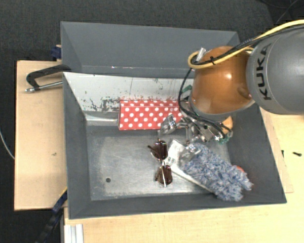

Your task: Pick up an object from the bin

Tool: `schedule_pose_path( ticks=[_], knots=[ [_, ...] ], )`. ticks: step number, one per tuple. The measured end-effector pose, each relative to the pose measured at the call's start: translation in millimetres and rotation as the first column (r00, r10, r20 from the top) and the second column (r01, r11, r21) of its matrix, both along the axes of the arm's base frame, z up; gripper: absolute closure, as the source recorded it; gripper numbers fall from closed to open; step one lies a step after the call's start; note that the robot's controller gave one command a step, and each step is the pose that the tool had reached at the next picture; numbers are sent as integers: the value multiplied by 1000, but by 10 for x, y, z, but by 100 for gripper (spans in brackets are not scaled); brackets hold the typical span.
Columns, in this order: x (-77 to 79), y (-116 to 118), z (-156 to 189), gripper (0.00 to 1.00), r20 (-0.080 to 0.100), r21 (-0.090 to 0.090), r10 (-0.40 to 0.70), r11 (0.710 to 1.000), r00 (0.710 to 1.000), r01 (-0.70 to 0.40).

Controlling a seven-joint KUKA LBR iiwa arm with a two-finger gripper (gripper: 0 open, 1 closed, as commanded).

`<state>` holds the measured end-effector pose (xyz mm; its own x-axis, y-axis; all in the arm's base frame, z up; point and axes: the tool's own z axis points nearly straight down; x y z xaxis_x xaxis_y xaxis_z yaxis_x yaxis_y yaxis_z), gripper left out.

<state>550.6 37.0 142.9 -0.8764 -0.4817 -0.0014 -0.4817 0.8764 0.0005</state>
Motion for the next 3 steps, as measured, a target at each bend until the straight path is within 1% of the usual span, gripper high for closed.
schedule_pose_path(
  ticks=[1, 2, 3],
  knots=[
    [37, 103, -666, 100, -6, -7, 326, 945, 945, -326],
    [37, 102, -666, 100, -6, -7, 326, 945, 945, -326],
    [-55, 116, -630, 100, 6, -11, 360, 933, 933, -360]
  ],
)
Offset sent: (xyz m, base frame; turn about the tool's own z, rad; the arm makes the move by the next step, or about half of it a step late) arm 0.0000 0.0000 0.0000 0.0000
